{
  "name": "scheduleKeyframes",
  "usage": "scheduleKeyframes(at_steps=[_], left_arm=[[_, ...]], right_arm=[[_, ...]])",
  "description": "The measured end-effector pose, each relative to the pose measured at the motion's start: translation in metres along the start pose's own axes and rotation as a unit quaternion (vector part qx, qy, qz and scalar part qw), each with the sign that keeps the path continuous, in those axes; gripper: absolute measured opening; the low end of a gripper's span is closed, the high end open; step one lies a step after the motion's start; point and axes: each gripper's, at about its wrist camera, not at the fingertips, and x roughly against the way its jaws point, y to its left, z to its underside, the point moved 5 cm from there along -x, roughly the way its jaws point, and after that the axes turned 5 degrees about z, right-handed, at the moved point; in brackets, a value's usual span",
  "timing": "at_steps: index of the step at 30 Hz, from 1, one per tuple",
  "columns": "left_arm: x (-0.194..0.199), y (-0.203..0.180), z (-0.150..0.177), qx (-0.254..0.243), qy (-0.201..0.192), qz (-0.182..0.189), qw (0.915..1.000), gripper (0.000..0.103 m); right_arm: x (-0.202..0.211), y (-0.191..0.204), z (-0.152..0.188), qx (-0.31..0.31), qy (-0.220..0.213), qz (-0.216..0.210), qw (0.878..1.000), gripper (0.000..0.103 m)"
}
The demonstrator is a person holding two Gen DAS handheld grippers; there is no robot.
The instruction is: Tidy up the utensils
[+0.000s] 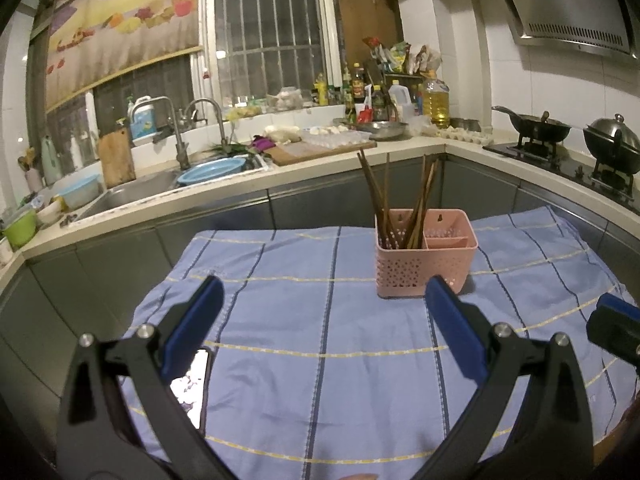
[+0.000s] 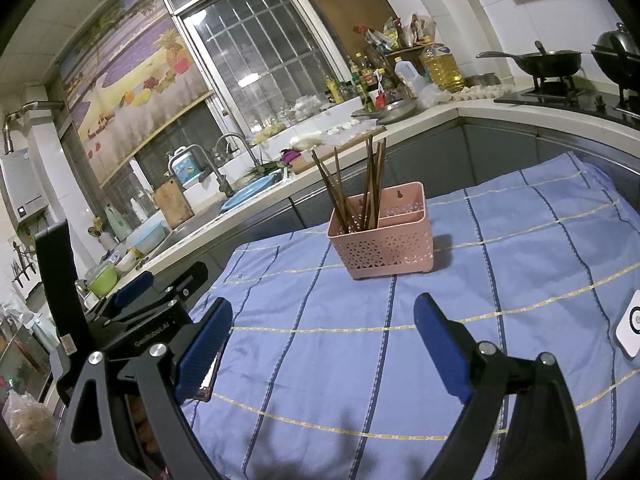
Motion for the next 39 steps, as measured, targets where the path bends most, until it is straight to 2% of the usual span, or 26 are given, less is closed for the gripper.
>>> scheduleKeyframes(at_steps=[39], left_arm=[[0.0060, 0.0065, -0.0036, -0.005, -0.007, -0.008, 0.9999, 0.097]], right_arm=[[-0.0010, 0.0097, 0.0050, 0.002, 0.004, -0.004, 1.000, 0.091]])
